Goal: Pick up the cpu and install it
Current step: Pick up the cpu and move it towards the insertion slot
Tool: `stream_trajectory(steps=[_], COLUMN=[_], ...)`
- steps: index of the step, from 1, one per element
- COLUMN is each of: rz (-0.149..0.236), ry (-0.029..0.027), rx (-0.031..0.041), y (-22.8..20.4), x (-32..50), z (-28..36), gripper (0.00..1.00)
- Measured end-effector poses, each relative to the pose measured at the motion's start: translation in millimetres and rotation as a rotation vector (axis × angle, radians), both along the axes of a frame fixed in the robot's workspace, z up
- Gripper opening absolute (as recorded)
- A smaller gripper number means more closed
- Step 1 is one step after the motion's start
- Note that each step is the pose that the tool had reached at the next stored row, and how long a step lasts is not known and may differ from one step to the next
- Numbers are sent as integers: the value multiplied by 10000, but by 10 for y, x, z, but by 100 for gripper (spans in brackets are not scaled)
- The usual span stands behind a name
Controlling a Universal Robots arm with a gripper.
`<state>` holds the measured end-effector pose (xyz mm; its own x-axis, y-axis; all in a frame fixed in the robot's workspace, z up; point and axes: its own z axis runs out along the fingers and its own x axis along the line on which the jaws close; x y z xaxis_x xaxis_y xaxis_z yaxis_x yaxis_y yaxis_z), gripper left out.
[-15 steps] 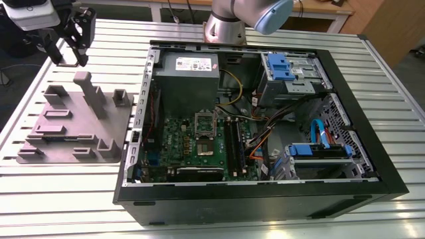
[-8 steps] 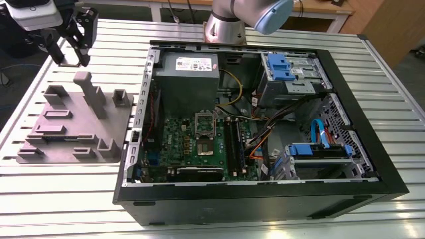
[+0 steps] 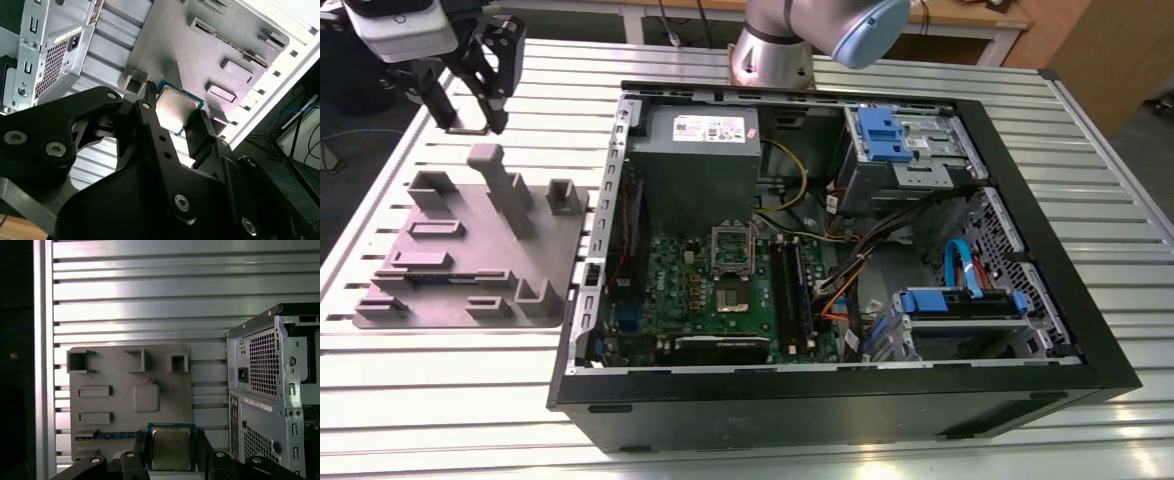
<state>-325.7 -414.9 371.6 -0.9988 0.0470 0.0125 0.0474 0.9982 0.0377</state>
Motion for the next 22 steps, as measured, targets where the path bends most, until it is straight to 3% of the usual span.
stream_trajectory(steps=[1, 2, 22], rz=[0, 0, 0], ry=[0, 0, 0], rx=[0, 0, 0], y=[0, 0, 0], x=[3, 88, 143], z=[0, 0, 0], gripper=[47, 47, 47])
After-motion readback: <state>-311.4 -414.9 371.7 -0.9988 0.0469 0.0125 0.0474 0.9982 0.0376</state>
